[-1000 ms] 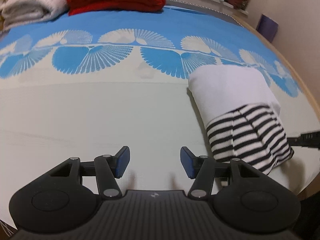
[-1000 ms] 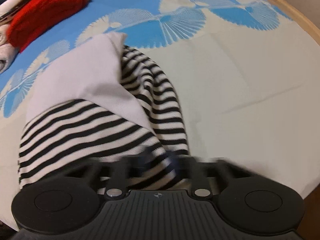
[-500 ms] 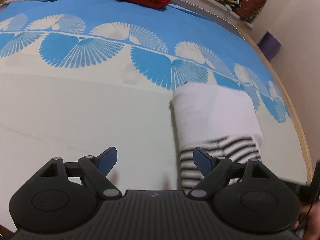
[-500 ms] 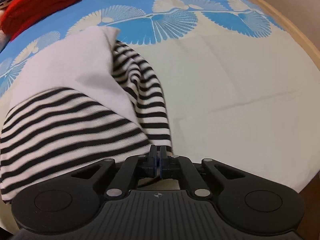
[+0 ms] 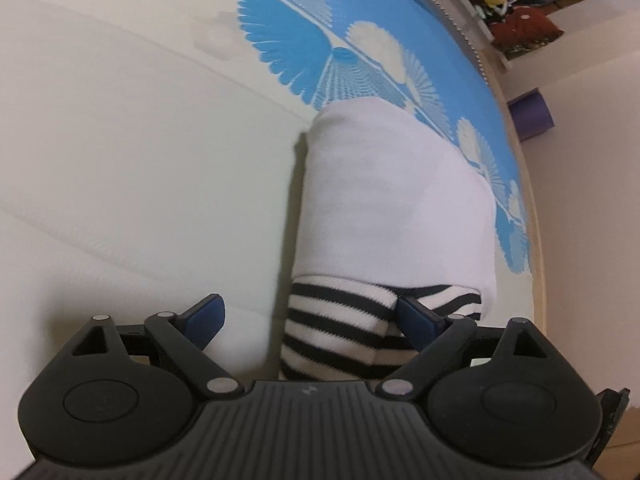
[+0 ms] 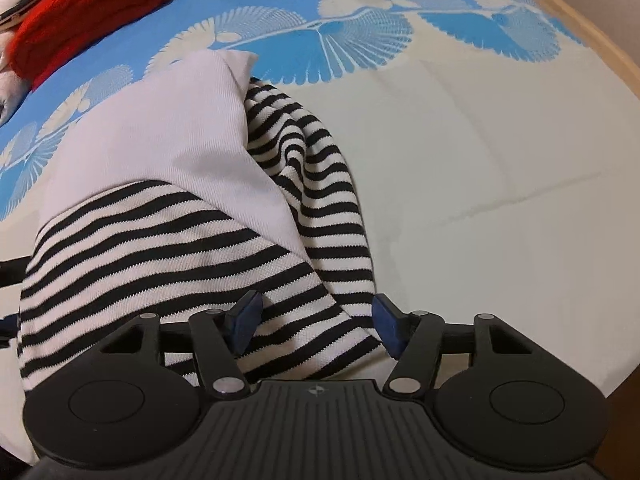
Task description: Fold small clothes
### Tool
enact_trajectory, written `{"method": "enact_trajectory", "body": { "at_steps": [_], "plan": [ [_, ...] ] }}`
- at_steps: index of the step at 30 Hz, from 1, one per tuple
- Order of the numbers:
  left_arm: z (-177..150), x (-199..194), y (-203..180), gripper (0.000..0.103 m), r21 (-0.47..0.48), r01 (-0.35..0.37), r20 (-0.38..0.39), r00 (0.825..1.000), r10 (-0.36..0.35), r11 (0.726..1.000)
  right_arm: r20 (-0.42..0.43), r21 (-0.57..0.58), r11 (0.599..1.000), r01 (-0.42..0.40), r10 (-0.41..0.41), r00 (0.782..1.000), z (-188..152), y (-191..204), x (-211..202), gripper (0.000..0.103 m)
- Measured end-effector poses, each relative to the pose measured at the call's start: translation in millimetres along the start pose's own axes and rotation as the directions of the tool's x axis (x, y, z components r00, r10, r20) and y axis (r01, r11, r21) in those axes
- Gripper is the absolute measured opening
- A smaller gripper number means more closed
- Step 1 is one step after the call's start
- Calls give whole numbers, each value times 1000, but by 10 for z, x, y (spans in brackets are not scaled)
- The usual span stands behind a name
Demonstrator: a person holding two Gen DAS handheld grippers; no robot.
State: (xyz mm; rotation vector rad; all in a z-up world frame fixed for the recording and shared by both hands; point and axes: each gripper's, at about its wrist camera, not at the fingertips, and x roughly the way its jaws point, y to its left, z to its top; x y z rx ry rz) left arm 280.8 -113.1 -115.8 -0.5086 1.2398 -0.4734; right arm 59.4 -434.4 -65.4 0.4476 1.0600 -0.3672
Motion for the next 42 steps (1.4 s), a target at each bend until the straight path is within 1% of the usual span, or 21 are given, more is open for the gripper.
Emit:
{"method": "enact_trajectory", "body": {
  "at_steps": [2, 4, 5, 6, 7, 8, 9, 13, 18, 19, 20, 22, 25, 28, 29, 30, 32, 33, 35, 38, 42],
  "plan": [
    [29, 29, -2, 95, 7, 14, -1, 1000, -14, 1000, -12, 24, 1000, -20, 20, 1000, 7, -3, 20, 53],
    [43, 69, 6, 95, 17, 18, -10, 1000, -18, 1000, -16, 23, 999, -40, 41, 999, 4, 29, 27, 35],
    [33, 89, 18, 92, 23, 21, -13, 1000, -21, 1000, -14, 13, 999, -46, 46, 999, -1, 59, 27, 29],
    [22, 106, 18, 83, 25, 28, -15, 1000, -27, 999, -13, -1, 999, -51, 51, 999, -9, 96, 26, 22],
    [11, 116, 17, 72, 28, 48, -16, 999, -47, 998, -10, -16, 999, -42, 42, 999, -17, 133, 23, 20],
    [14, 99, 1, 56, 34, 79, -19, 997, -78, 996, -8, -32, 999, -30, 30, 1000, -26, 169, 21, 19],
    [18, 73, -23, 50, 46, 74, -15, 997, -73, 996, -9, -38, 999, -27, 27, 1000, -30, 186, 23, 16],
    [35, -63, -51, 36, 95, 79, 5, 997, -80, 992, -12, -35, 999, -28, 27, 1000, -16, 258, 11, 5],
    [71, -320, 93, 21, 113, 38, 58, 997, -45, 993, -22, -36, 996, -81, 80, 997, 4, 495, -20, 3],
    [93, -378, 141, 17, 109, 33, 70, 997, -41, 994, -25, -47, 995, -88, 87, 996, -8, 584, -16, 3],
    [118, -467, 212, 3, 103, 30, 84, 996, -38, 994, -28, -58, 994, -94, 93, 995, -15, 667, -9, 3],
    [180, -625, 348, 0, 77, 25, 107, 994, -33, 997, -35, -84, 991, -108, 105, 994, -30, 832, 5, 3],
    [290, -839, 606, 0, 32, -16, 138, 990, 12, 999, -35, -119, 988, -95, 91, 995, -45, 1034, 33, 3],
    [375, -987, 864, 6, -63, 0, 149, 989, 9, 998, -39, -104, 992, -68, 64, 997, -23, 1102, 82, 3],
    [393, -1018, 895, 20, -69, -2, 155, 988, 13, 998, -39, -101, 993, -60, 57, 998, -16, 1110, 94, 3],
    [405, -1037, 901, 42, -69, -5, 158, 987, 15, 998, -38, -100, 994, -53, 49, 998, -13, 1121, 101, 3],
    [427, -1012, 853, 68, -63, -1, 146, 989, 11, 998, -34, -96, 994, -44, 41, 999, -17, 1090, 99, 3],
    [434, -972, 800, 77, -54, 10, 135, 991, -3, 998, -31, -93, 995, -40, 37, 999, -17, 1073, 96, 3],
    [418, -866, 710, 86, -37, 26, 109, 994, -22, 999, -31, -87, 996, -25, 22, 999, -34, 1032, 89, 3],
    [380, -621, 519, 86, 6, 29, 53, 998, -30, 1000, -35, -82, 997, -15, 12, 999, -57, 949, 66, 3],
    [367, -312, 356, 86, 42, -5, -19, 1000, 6, 999, -41, -82, 997, -5, 1, 999, -77, 840, 0, 3]
  ]
}}
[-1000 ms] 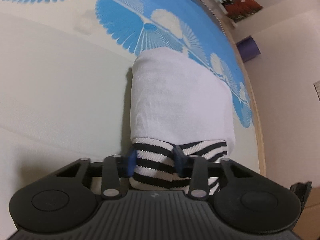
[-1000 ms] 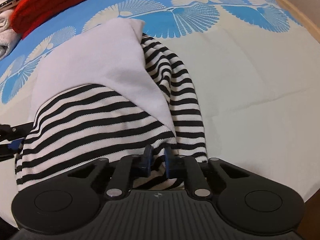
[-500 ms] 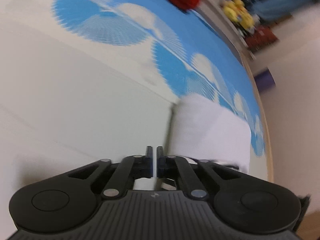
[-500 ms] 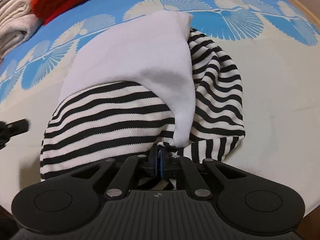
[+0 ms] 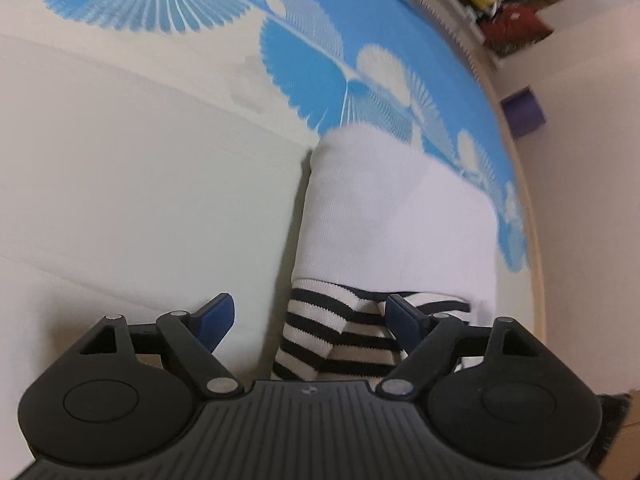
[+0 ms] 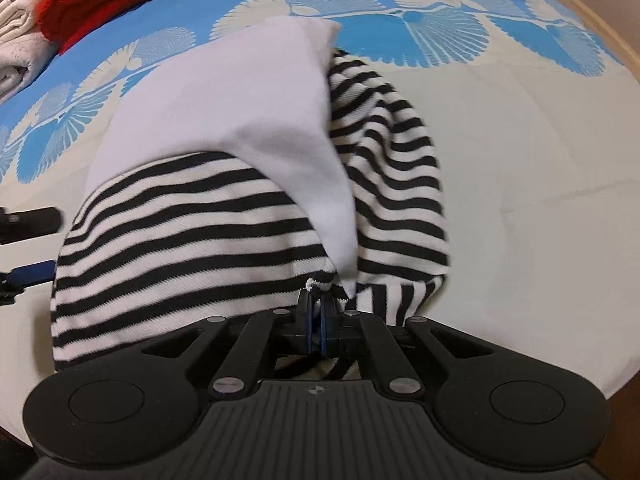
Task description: Fold small clothes
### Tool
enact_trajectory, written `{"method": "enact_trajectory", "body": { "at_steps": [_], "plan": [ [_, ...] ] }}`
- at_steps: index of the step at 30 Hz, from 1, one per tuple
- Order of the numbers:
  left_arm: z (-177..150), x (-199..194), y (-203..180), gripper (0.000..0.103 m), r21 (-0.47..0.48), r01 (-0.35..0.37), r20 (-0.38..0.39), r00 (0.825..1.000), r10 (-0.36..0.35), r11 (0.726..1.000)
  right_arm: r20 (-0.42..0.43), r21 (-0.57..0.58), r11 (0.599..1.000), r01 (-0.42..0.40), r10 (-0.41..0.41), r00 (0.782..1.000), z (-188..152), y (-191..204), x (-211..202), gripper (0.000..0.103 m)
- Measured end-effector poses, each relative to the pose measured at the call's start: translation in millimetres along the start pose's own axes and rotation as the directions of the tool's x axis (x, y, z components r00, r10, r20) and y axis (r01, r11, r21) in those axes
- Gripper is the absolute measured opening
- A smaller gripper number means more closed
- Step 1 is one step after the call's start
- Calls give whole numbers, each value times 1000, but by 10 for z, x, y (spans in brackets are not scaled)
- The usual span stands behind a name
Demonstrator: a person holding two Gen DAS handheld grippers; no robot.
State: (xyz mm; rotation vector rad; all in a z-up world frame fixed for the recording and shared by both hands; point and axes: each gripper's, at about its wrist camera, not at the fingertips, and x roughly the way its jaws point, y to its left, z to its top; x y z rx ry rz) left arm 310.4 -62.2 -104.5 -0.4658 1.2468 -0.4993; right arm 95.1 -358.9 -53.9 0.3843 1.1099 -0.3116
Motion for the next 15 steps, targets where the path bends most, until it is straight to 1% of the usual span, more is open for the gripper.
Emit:
{"method": "enact_trajectory", "body": {
  "at_steps": [2, 4, 5, 7, 8, 11, 12, 13, 15],
  "plan": [
    [23, 107, 40, 87, -53, -9, -19, 1000, 8, 999, -7, 1, 1000, -4, 4, 1000, -13, -50, -20, 3],
    [43, 170, 108, 87, -131, 5, -30, 1000, -9, 991, -9, -21, 1000, -3, 3, 1000, -43, -61, -36, 2],
    [41, 181, 119, 84, -153, 13, -28, 999, -17, 988, -10, -33, 999, 1, -1, 1000, -56, -59, -42, 2],
    [31, 178, 75, 68, -133, 35, -24, 999, -38, 991, -12, -38, 999, 5, -5, 1000, -57, -67, -47, 2],
    [32, 159, 38, 50, -111, 62, -20, 998, -64, 992, -13, -33, 999, 7, -7, 1000, -59, -73, -48, 2],
    [23, 79, -53, 33, -24, 63, -8, 998, -63, 998, -15, -31, 999, 20, -21, 1000, -50, -41, -55, 2],
    [22, 57, -45, 28, -23, 65, -5, 998, -65, 998, -16, -33, 999, 24, -24, 1000, -32, -29, -49, 2],
    [24, 39, -25, 27, -34, 70, -1, 998, -70, 997, -16, -35, 999, 25, -26, 1000, -27, -8, -49, 2],
    [42, -51, 27, 16, -59, 79, 21, 997, -78, 995, -12, -40, 999, 24, -25, 1000, -27, 48, -56, 2]
  ]
}}
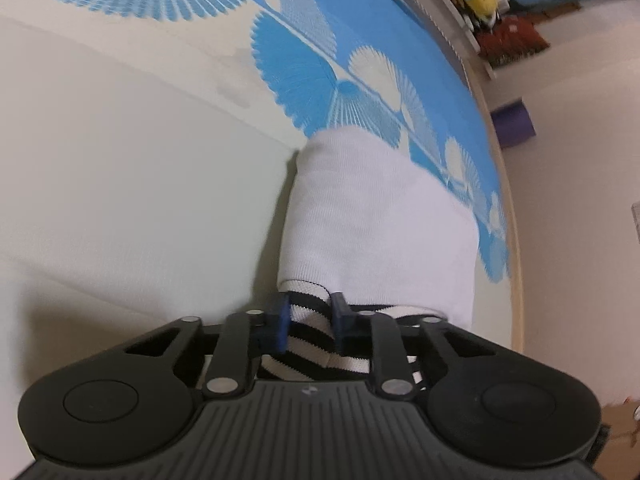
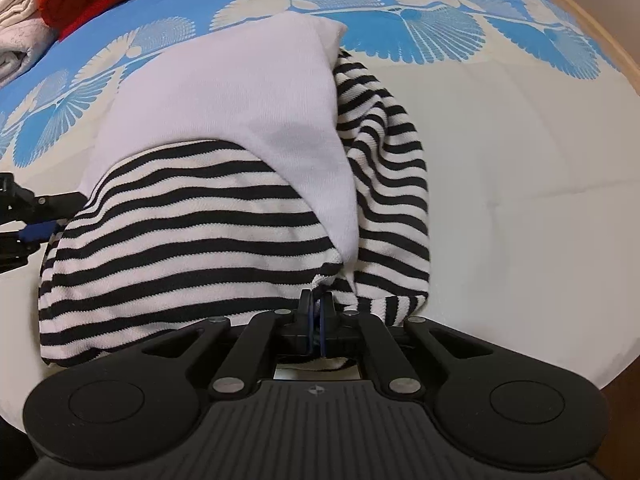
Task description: Fold small clothes
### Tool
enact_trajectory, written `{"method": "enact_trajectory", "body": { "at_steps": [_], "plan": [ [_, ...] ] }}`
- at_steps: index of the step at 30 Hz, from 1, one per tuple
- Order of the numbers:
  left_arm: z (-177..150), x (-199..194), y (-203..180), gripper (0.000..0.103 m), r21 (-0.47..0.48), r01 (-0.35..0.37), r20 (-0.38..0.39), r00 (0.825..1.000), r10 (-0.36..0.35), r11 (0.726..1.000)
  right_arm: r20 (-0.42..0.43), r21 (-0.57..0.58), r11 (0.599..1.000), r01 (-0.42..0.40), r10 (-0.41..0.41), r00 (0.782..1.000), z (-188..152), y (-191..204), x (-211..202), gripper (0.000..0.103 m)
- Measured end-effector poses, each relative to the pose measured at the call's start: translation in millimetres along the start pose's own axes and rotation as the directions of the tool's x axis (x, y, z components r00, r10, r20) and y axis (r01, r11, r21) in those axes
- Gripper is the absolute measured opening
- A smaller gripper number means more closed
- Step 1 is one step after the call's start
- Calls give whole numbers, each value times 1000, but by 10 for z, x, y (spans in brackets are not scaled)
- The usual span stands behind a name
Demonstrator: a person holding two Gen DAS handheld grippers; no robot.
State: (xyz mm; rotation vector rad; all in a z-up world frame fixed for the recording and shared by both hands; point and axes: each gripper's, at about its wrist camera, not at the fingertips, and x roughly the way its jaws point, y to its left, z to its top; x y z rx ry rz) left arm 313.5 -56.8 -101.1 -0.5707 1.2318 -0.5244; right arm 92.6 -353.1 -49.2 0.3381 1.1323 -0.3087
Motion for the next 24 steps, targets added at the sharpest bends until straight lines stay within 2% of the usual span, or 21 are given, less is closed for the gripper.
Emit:
{"method": "enact_trajectory", "body": {
  "at_steps": [2, 6, 10, 11, 12, 13, 15, 17, 18, 24],
  "plan": [
    [39, -180, 34, 1, 5, -10, 45, 999, 10, 1000, 7, -6, 1000, -16, 16, 1000, 4, 49, -22, 2],
    [151, -588, 247, 0, -25, 1, 131, 991, 3, 1000, 29, -28, 999, -44, 45, 999, 23, 200, -58, 2],
    [173, -857, 495, 1, -81, 13, 166, 986, 1, 997, 27, -31, 999, -23, 23, 999, 31, 274, -37, 2],
    [164, -891, 517, 7, -83, 15, 157, 988, -2, 996, 23, -27, 1000, -13, 13, 1000, 26, 271, -31, 2],
    [149, -890, 526, 21, -81, 15, 144, 990, -3, 997, 18, -24, 1000, 2, -1, 1000, 15, 265, -27, 1],
    [137, -889, 530, 30, -76, 14, 132, 991, -4, 997, 12, -21, 1000, 19, -19, 1000, 4, 247, -20, 1],
    [100, -819, 480, 66, -60, 10, 108, 994, -4, 998, 4, -10, 999, 45, -45, 999, -27, 175, -14, 1],
    [54, -705, 389, 81, -37, 2, 85, 996, 1, 999, 5, 5, 999, 46, -46, 999, -42, 97, -28, 1],
    [21, -627, 338, 86, -25, -9, 70, 998, 11, 1000, 7, 8, 999, 42, -42, 999, -46, 65, -39, 1],
    [-169, -54, 116, 87, 17, -54, -50, 997, 55, 998, 16, 36, 999, 18, -19, 1000, -38, -108, -110, 1]
  ]
}}
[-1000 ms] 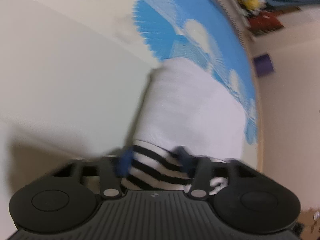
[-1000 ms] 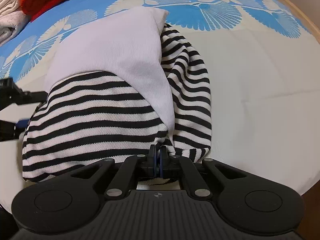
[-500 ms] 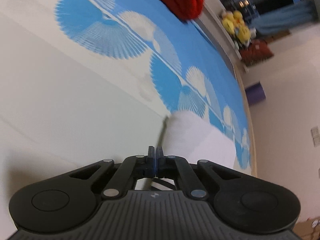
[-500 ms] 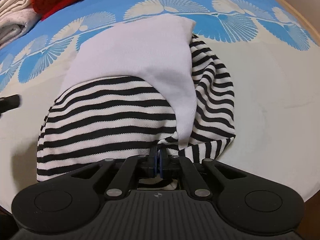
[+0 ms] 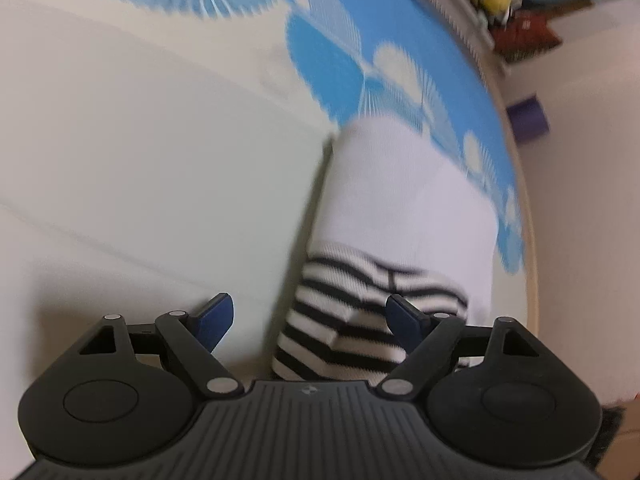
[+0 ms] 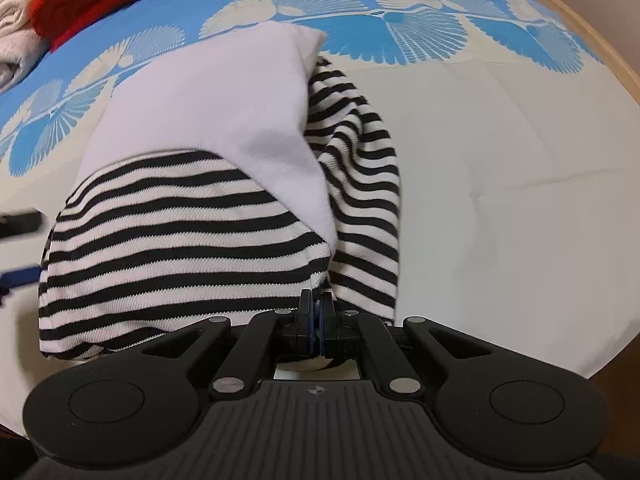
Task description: Fold small clothes
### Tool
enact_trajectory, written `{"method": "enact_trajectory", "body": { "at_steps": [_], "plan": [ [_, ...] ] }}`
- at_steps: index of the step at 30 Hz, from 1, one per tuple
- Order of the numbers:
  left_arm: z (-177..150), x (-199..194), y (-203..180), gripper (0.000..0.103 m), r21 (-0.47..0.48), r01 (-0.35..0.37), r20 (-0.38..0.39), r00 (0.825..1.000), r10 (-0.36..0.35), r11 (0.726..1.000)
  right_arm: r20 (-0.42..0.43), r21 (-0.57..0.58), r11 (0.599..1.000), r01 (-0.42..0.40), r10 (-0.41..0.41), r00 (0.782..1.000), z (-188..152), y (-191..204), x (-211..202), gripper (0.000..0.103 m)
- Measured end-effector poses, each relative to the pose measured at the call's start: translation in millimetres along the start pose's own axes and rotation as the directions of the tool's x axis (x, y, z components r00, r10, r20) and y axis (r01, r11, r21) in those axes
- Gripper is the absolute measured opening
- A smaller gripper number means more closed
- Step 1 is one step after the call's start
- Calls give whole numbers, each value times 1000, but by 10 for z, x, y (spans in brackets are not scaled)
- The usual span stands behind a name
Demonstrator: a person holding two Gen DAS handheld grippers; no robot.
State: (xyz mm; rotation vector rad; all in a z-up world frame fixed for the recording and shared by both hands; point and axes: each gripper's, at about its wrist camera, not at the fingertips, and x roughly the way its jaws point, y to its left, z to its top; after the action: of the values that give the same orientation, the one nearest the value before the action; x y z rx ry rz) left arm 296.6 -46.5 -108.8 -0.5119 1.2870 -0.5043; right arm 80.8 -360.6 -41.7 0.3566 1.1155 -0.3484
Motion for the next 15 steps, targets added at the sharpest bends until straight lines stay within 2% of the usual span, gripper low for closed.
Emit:
{"method": "enact_trajectory", "body": {
  "at_steps": [5, 7, 9, 11, 15],
  "plan": [
    [-69, 233, -65, 87, -7, -7, -24, 1000, 7, 1000, -14, 6, 1000, 7, -7, 1000, 20, -29, 16, 1],
    [-67, 238, -94, 75, 13, 10, -27, 1000, -9, 1000, -24, 4, 1000, 10, -10, 1000, 28, -9, 43, 1],
    [-78, 215, -167, 50, 70, 23, -24, 999, -22, 997, -34, -6, 1000, 18, -18, 999, 33, 28, 78, 1],
    [-79, 162, -201, 38, 128, 22, -14, 1000, -21, 991, -39, -13, 999, 29, -30, 999, 31, 67, 99, 1],
    [-71, -24, -146, 31, 125, 43, 39, 998, -48, 991, -33, -17, 1000, 26, -27, 999, 39, 150, 104, 1]
  ]
}}
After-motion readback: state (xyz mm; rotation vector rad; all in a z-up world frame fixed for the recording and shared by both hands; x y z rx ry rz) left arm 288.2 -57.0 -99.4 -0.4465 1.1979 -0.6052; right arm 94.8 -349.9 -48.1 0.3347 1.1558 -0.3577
